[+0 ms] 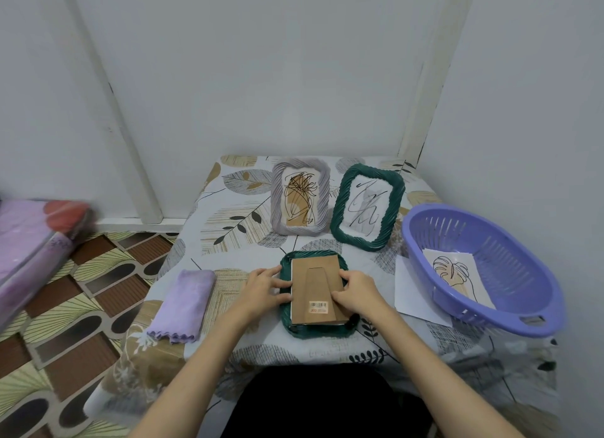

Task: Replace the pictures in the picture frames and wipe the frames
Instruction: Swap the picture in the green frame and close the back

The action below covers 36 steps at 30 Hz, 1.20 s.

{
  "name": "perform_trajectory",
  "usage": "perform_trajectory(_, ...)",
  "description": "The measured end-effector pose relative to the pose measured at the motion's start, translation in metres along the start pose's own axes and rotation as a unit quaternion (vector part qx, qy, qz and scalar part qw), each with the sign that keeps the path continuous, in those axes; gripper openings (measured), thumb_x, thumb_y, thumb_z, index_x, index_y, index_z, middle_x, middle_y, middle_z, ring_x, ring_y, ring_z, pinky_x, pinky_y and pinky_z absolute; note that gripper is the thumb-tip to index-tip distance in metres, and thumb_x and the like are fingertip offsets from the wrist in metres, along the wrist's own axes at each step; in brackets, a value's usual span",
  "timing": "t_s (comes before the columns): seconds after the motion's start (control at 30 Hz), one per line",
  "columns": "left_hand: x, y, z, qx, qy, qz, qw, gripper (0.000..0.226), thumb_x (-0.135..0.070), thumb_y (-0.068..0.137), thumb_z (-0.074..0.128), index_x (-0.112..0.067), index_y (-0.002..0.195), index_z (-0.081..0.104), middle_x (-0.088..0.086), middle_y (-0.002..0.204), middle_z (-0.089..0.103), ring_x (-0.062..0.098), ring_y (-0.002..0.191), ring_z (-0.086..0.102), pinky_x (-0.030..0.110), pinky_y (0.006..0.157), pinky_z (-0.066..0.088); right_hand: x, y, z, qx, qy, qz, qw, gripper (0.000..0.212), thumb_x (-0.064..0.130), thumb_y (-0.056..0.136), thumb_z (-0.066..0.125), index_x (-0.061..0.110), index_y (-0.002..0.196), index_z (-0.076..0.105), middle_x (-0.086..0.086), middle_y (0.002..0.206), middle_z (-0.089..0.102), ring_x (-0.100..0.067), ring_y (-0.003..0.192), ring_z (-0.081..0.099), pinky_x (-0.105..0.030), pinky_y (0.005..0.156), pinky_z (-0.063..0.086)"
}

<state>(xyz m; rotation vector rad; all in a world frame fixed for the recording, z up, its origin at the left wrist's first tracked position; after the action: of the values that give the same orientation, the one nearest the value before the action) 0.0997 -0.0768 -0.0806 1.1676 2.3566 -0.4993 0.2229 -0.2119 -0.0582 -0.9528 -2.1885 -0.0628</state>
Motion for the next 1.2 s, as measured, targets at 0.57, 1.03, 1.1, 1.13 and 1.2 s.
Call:
perform_trajectory(0.57,-0.005,-0.001,0.001,0.013,0.077,0.013,0.997,0.070,-0.059,0.074,0.062,-0.038,0.137,0.039,-0.006,0.149,0.026,0.022,0.136,0.019,0.042,0.113,0.020,0.000,0.004,0.007,0.006,-0.072,-0.023,0.997,0.034,0.017,0.088,0.056,0.006,0.120,0.053,-0.015,0.101,0.064,-0.026,0.101,0.056,-0.021,0.071,0.036)
perform_trajectory(1.03,-0.007,0.000,-0.002,0.023,0.086,0.007,0.996,0.071,-0.058,0.073,0.063,-0.037,0.137,0.040,-0.006,0.147,0.029,0.022,0.136,0.018,0.043,0.113,0.019,0.002,0.013,0.013,0.043,-0.176,0.022,0.983,0.021,0.015,0.085,0.051,0.002,0.102,0.053,-0.018,0.112,0.057,-0.031,0.097,0.057,-0.032,0.078,0.047)
perform_trajectory(1.1,-0.008,-0.001,-0.002,0.025,0.089,0.006,0.996,0.071,-0.058,0.073,0.063,-0.037,0.137,0.039,-0.006,0.147,0.028,0.021,0.136,0.018,0.043,0.113,0.019,0.004,0.012,0.011,0.045,-0.186,0.023,0.981,0.022,0.016,0.085,0.051,0.003,0.103,0.053,-0.016,0.111,0.057,-0.028,0.089,0.054,-0.033,0.076,0.046)
perform_trajectory(1.13,-0.009,-0.001,-0.002,0.025,0.091,0.006,0.996,0.071,-0.058,0.073,0.062,-0.038,0.137,0.039,-0.006,0.147,0.028,0.021,0.136,0.018,0.043,0.112,0.019,0.004,0.012,0.010,0.044,-0.195,0.023,0.980,0.022,0.017,0.085,0.052,0.005,0.103,0.053,-0.014,0.110,0.058,-0.026,0.086,0.052,-0.033,0.075,0.045)
perform_trajectory(1.2,-0.010,-0.002,-0.003,0.025,0.096,0.007,0.995,0.071,-0.058,0.074,0.062,-0.038,0.137,0.039,-0.006,0.147,0.028,0.021,0.137,0.018,0.043,0.112,0.019,0.004,0.012,0.007,0.043,-0.223,0.020,0.974,0.018,0.020,0.083,0.053,0.009,0.097,0.053,-0.011,0.103,0.058,-0.026,0.089,0.054,-0.030,0.072,0.042)
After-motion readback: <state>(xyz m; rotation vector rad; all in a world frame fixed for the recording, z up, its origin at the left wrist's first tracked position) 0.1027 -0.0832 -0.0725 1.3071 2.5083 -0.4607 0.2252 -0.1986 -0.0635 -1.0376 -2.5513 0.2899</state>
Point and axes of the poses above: each hand's wrist, its own y-axis towards the middle knuckle, its own z-axis out of the palm, x = y × z, the point moved 10 cm from there along y, towards the middle knuckle
